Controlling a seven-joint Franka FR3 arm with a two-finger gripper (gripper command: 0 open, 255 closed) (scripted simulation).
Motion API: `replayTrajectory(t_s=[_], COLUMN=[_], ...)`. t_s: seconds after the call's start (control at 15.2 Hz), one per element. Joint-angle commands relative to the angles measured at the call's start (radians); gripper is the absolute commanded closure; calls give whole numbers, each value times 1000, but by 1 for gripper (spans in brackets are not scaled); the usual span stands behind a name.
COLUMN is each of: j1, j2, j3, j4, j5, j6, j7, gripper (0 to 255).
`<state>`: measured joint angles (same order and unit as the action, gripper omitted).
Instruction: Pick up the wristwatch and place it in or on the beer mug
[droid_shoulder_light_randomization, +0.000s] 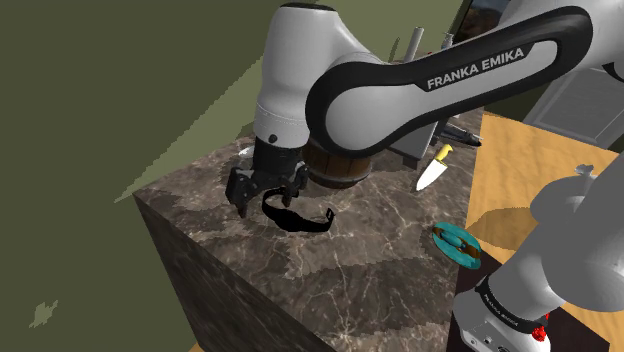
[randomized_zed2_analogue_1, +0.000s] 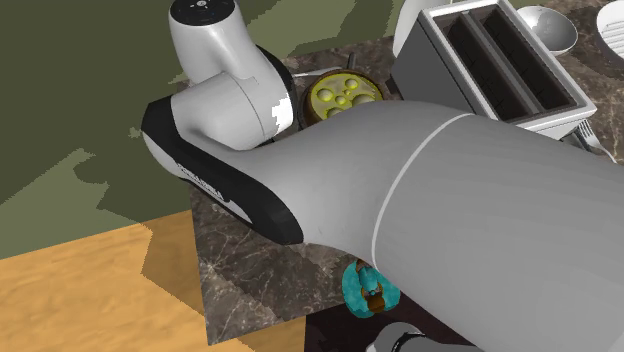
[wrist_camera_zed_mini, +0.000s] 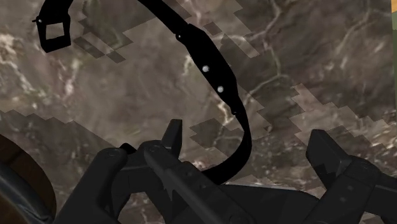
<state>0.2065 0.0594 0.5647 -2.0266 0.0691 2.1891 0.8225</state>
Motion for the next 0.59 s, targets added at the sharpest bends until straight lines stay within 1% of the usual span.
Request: replayTrajectory(t_s=[0.0, 0.13, 0.2, 0.53], j1=[0, 0, 0, 0], j2=[0, 0, 0, 0], j3=[0, 0, 0, 0], j4=[0, 0, 0, 0], j5=[0, 0, 0, 0], j6=[0, 0, 0, 0], j7=[0, 0, 0, 0], gripper=[0, 0, 255, 255])
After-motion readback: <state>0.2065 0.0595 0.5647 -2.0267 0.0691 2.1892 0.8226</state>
